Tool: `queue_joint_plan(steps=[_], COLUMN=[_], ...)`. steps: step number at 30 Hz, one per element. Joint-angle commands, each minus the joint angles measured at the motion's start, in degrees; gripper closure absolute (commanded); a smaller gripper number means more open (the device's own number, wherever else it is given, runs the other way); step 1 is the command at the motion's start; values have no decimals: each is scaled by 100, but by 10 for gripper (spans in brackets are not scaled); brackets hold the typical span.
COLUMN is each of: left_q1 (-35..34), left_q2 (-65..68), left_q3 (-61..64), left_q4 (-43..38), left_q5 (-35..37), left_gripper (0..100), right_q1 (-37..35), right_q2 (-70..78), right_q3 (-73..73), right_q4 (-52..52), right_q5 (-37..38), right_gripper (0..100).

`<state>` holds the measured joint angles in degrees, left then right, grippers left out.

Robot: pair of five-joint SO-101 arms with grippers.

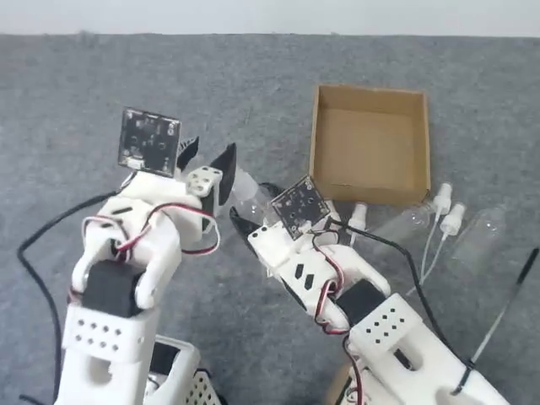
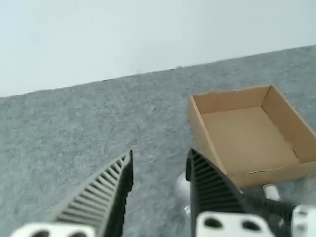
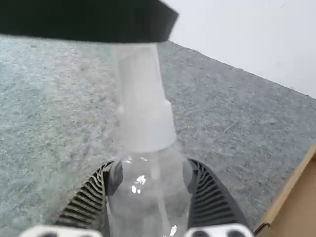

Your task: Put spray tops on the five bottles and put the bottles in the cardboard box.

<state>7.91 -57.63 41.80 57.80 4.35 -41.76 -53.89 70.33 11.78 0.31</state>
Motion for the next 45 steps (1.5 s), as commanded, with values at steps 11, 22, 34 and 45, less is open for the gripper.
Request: queue_joint_plan(steps=[11, 22, 34, 45], left_q1=[-35, 923, 747, 765], left_q2=[-1319, -2655, -2374, -2259], left_q3=[92, 2325, 3169, 3160], left_q4=[246, -308, -1591, -1600], left_q5=[70, 53, 35, 35], left_gripper=[833, 739, 708, 709], right_q1=[453, 1393, 796, 804], right_q2=[-215, 1771, 2167, 1473], right_q3=[-607, -3305, -4853, -4835], right_q4=[189, 1024, 2993, 3758], right_q5=[-70, -431, -580, -571], right_gripper=[994, 994, 994, 994])
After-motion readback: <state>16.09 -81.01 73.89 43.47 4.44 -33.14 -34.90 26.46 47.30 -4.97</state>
